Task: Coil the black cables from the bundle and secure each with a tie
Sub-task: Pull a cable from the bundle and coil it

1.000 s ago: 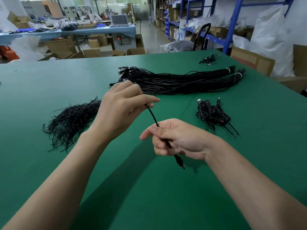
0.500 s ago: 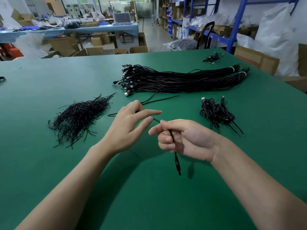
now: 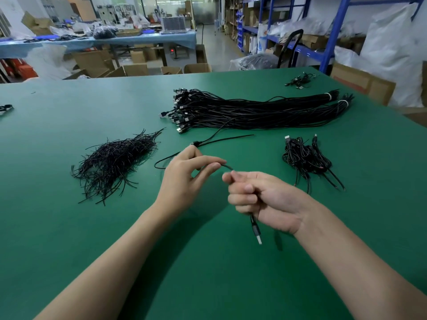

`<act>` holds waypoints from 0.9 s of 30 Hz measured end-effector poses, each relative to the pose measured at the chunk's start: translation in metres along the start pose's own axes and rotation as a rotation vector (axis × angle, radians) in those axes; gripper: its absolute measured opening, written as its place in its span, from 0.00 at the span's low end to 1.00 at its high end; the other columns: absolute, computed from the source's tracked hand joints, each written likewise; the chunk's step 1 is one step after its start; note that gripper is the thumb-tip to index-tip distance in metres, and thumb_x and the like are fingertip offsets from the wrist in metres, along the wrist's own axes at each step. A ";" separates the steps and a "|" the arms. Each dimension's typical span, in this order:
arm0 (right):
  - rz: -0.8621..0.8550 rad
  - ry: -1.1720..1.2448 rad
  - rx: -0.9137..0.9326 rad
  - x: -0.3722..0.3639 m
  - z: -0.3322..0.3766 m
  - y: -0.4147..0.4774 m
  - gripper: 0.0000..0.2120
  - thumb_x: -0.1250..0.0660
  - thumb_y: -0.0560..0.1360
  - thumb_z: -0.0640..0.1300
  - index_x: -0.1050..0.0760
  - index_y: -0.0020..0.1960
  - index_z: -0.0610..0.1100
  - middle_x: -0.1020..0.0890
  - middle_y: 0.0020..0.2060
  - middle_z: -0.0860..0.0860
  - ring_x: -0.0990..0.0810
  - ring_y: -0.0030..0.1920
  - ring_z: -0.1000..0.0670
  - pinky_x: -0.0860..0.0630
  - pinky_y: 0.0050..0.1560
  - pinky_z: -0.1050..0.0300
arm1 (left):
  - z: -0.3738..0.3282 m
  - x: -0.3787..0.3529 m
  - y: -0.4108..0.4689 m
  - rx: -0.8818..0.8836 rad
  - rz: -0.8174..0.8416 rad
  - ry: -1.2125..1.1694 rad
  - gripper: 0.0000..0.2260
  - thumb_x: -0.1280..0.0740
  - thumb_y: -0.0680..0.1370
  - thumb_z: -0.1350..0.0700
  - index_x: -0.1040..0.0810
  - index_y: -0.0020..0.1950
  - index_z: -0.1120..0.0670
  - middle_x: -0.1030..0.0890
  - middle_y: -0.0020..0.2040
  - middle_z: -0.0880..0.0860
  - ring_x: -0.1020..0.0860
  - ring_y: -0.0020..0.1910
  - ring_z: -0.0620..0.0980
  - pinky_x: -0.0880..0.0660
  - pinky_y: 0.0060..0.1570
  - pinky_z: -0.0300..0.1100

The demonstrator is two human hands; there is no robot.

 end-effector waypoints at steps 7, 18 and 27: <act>-0.010 0.035 0.363 -0.012 0.050 0.003 0.13 0.43 0.82 0.39 0.24 0.61 0.37 0.23 0.35 0.52 0.27 0.34 0.56 0.35 0.29 0.66 | -0.026 -0.032 -0.013 -0.069 0.210 0.001 0.08 0.37 0.84 0.55 0.21 0.52 0.59 0.26 0.37 0.51 0.28 0.36 0.52 0.28 0.39 0.51; -0.334 -0.688 0.715 -0.010 0.061 0.002 0.13 0.48 0.86 0.37 0.24 0.60 0.37 0.14 0.51 0.45 0.14 0.52 0.51 0.20 0.55 0.58 | -0.073 -0.001 -0.008 -0.170 0.259 0.194 0.09 0.35 0.83 0.53 0.17 0.48 0.54 0.24 0.37 0.43 0.22 0.40 0.55 0.26 0.40 0.48; -0.175 -0.905 0.466 -0.014 0.038 0.002 0.19 0.48 0.87 0.44 0.22 0.47 0.42 0.26 0.26 0.49 0.31 0.28 0.51 0.35 0.32 0.57 | -0.078 0.063 0.031 -0.170 0.145 0.065 0.07 0.23 0.74 0.51 0.14 0.41 0.53 0.19 0.34 0.45 0.24 0.33 0.43 0.32 0.33 0.33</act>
Point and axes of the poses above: each hand's wrist, its own y-axis towards the middle knuckle, its own x-axis out of the back of the hand, z = x × y, the point moved 7 cm from there along y, towards the middle knuckle
